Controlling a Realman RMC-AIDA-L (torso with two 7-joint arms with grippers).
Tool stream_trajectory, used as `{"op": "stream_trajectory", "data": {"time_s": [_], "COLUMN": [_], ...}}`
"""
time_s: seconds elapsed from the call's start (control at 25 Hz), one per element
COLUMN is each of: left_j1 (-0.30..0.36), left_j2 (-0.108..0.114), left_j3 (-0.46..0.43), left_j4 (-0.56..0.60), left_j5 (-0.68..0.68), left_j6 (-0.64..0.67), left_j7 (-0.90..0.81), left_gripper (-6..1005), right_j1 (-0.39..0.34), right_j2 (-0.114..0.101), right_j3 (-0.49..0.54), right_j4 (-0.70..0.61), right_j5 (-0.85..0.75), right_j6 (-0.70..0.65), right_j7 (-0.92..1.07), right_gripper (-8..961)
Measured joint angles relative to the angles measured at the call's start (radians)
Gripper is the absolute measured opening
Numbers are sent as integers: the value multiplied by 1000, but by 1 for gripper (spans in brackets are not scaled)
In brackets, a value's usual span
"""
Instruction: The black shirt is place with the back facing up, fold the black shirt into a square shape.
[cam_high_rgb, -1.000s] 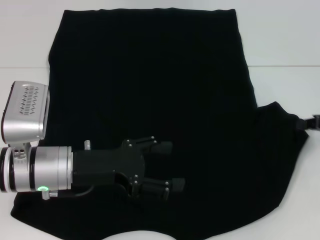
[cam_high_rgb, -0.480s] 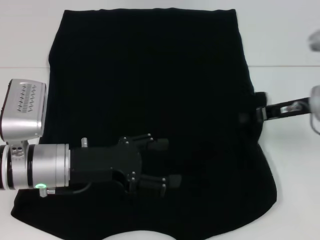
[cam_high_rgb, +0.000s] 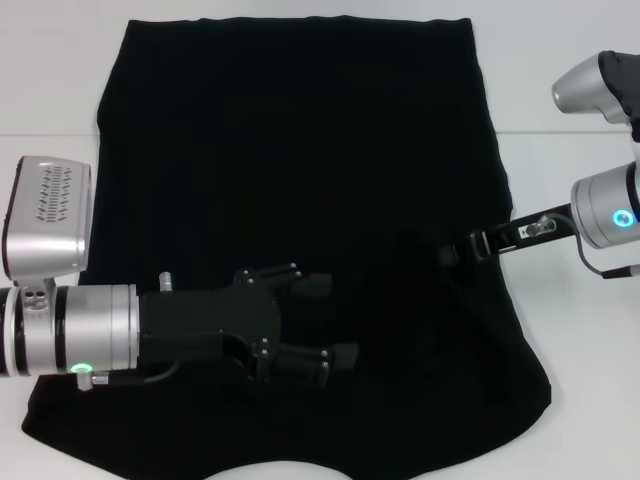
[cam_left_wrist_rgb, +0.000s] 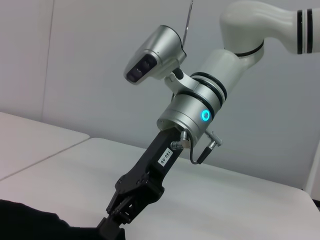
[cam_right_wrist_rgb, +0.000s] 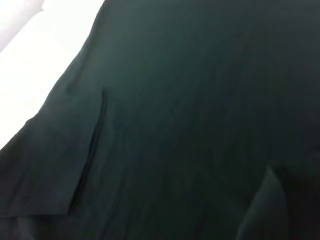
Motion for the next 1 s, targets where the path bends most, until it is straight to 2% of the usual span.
{"op": "stream_trajectory", "data": {"time_s": [0.44, 0.76, 1.0], "left_j1": [-3, -3, 8], "left_j2": [0, 5, 22], "left_j3": [0, -39, -124], "left_j4": [0, 0, 0], "left_j5": [0, -1, -2], "left_j6": [-18, -25, -24], "left_j7": [0, -12, -63], "left_gripper": [949, 949, 948], "right_j1": [11, 35, 27], "right_j2": [4, 11, 6], "right_j3": [-2, -3, 5], "right_j4": [-1, -4, -10], "right_j5": [1, 30, 43], "right_j6": [1, -84, -89], "right_j7": [11, -32, -36], "right_gripper": [113, 131, 364]}}
